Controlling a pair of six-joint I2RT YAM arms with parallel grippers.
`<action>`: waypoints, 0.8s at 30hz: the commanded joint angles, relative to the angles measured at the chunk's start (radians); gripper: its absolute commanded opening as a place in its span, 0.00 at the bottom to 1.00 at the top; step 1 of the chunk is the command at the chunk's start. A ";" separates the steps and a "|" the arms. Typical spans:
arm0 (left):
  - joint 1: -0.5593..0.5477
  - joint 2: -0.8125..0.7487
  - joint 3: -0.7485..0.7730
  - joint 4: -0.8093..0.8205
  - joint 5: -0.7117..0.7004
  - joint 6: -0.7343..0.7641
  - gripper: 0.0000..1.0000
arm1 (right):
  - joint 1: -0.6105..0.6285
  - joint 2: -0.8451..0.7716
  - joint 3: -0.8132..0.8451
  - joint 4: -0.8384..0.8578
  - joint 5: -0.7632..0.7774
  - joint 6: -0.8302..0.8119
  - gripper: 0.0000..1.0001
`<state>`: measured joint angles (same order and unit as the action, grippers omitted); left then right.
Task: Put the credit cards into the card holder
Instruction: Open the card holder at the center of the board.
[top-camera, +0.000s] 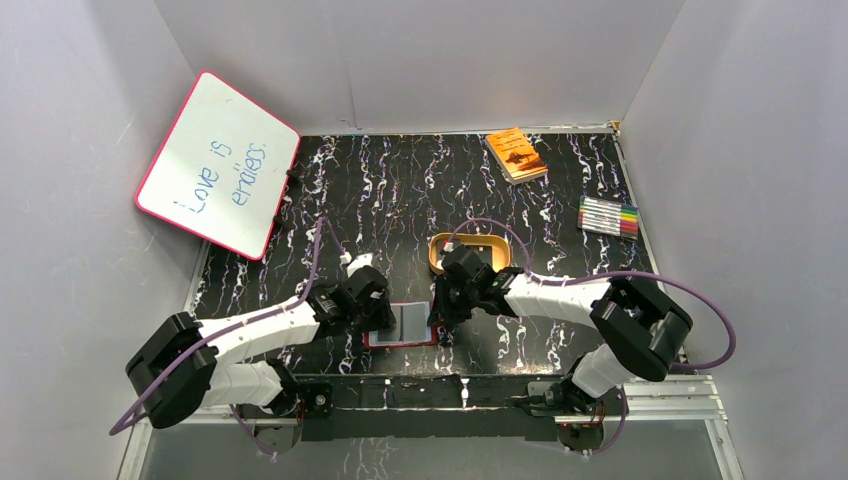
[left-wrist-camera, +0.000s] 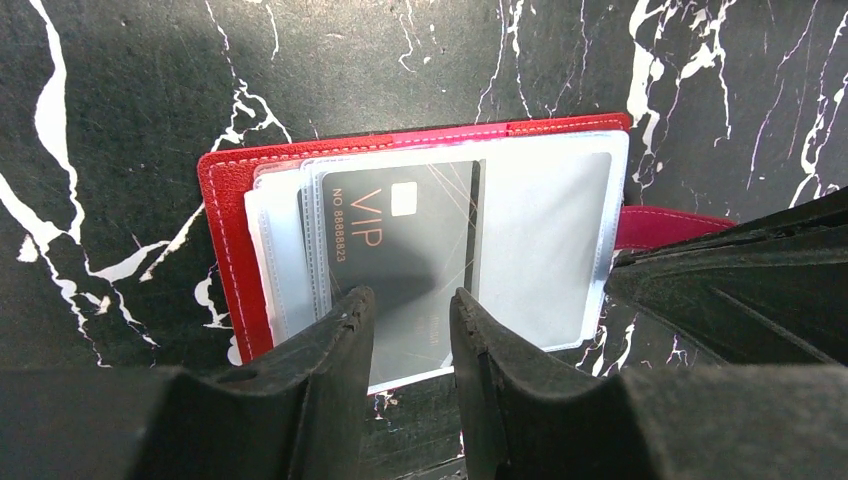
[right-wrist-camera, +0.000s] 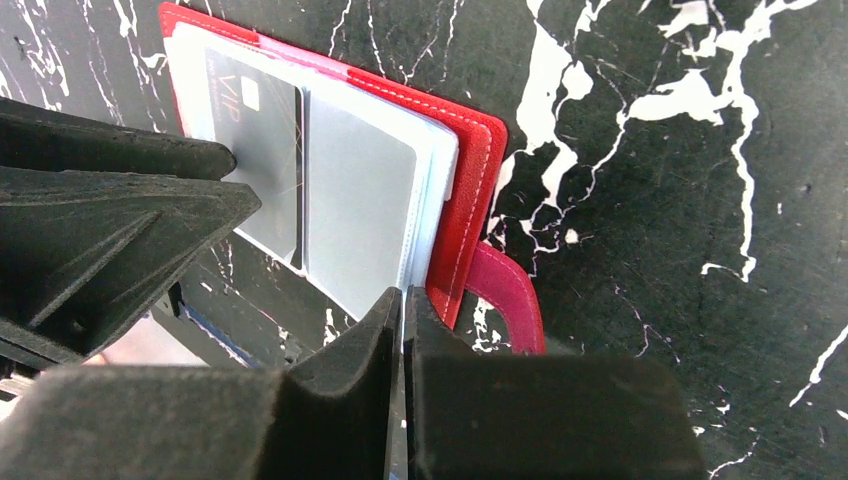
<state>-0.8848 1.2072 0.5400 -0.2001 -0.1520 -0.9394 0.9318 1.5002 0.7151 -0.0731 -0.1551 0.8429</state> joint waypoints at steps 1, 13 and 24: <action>0.006 0.002 -0.046 -0.043 -0.024 -0.006 0.32 | 0.005 -0.007 0.032 -0.018 0.033 0.013 0.11; 0.006 0.000 -0.051 -0.033 -0.014 -0.010 0.31 | 0.005 0.026 0.050 -0.018 0.013 -0.003 0.09; 0.006 0.002 -0.053 -0.022 -0.001 -0.012 0.32 | 0.013 0.029 0.065 0.023 -0.018 -0.019 0.18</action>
<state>-0.8845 1.2003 0.5232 -0.1707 -0.1505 -0.9493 0.9321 1.5406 0.7319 -0.1017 -0.1543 0.8337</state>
